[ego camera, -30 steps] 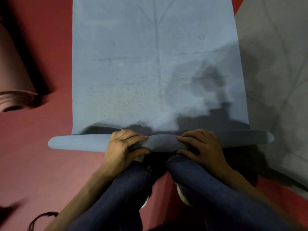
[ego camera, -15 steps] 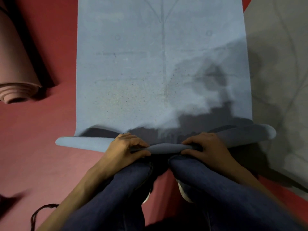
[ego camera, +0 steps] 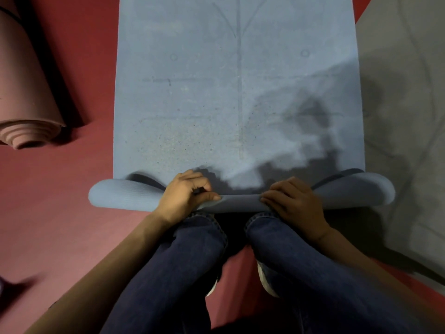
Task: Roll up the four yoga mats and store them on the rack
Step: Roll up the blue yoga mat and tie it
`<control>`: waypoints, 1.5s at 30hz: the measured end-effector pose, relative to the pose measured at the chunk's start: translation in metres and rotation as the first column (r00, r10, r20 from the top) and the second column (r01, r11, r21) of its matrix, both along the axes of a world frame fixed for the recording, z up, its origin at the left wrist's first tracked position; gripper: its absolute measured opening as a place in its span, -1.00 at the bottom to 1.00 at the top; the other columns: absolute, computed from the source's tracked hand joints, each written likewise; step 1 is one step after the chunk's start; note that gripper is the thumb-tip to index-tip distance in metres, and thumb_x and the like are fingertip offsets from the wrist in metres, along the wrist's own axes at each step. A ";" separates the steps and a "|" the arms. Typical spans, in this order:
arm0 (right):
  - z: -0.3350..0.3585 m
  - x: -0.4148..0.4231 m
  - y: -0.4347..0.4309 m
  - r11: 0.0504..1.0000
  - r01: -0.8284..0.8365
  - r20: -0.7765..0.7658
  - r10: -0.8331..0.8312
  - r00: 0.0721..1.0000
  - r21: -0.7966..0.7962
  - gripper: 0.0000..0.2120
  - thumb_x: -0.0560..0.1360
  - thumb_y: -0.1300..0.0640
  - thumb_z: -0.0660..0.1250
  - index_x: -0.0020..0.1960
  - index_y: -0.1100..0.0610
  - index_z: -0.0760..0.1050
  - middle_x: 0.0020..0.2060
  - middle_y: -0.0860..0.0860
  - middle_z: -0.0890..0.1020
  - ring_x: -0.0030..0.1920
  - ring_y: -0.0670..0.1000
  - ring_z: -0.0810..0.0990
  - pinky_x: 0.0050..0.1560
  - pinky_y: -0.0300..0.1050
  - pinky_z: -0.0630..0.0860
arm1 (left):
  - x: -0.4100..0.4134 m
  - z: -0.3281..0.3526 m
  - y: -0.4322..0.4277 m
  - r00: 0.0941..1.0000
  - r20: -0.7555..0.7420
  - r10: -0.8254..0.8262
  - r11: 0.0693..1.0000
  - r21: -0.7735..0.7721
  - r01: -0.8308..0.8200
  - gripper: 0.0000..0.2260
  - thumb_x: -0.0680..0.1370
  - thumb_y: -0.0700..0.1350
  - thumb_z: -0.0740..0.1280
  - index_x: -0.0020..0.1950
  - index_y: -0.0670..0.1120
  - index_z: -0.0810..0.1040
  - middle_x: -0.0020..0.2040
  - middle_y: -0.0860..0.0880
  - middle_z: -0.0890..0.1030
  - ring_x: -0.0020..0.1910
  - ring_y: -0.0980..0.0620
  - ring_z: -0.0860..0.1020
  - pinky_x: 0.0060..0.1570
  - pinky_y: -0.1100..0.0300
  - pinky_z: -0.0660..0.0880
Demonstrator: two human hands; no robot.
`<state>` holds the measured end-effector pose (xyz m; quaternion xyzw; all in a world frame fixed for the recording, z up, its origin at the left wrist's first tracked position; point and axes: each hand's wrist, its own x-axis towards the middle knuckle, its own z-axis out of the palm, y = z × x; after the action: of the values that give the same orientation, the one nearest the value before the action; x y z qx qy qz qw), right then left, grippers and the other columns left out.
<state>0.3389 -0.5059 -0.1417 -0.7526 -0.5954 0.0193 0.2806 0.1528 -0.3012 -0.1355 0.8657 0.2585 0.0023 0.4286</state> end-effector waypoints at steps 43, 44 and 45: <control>0.011 0.044 0.052 0.835 -0.135 -0.373 -0.088 0.924 -0.533 -0.56 0.31 -0.37 0.29 -0.12 -0.03 0.60 -0.28 -0.19 0.50 -0.08 -0.11 0.43 -0.05 -0.17 0.35 | 0.004 0.005 0.021 0.999 -0.002 -0.036 0.988 0.153 0.036 -0.57 0.41 0.33 0.26 -0.08 0.00 0.62 -0.13 0.22 0.49 -0.11 0.24 0.42 -0.08 0.45 0.30; 0.012 0.046 0.054 0.805 -0.153 -0.377 -0.093 0.921 -0.574 -0.57 0.30 -0.39 0.24 -0.12 -0.07 0.58 -0.30 -0.20 0.48 -0.09 -0.12 0.43 -0.07 -0.15 0.34 | 0.003 0.004 0.019 0.999 0.017 -0.046 0.976 0.214 0.041 -0.56 0.41 0.33 0.25 -0.07 -0.02 0.64 -0.10 0.16 0.52 -0.09 0.18 0.43 -0.07 0.36 0.33; 0.013 0.049 0.057 0.787 -0.161 -0.381 -0.101 0.919 -0.596 -0.56 0.29 -0.40 0.21 -0.13 -0.08 0.57 -0.31 -0.19 0.48 -0.12 -0.12 0.44 -0.11 -0.15 0.32 | 0.003 0.003 0.017 0.998 0.023 -0.059 0.958 0.283 0.050 -0.53 0.39 0.34 0.26 -0.07 -0.02 0.64 -0.09 0.11 0.54 -0.09 0.12 0.43 -0.08 0.28 0.34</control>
<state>0.3874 -0.4488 -0.1292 -0.7732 -0.4994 0.3676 0.1331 0.1555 -0.2841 -0.1327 0.9247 0.2249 0.0409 0.3045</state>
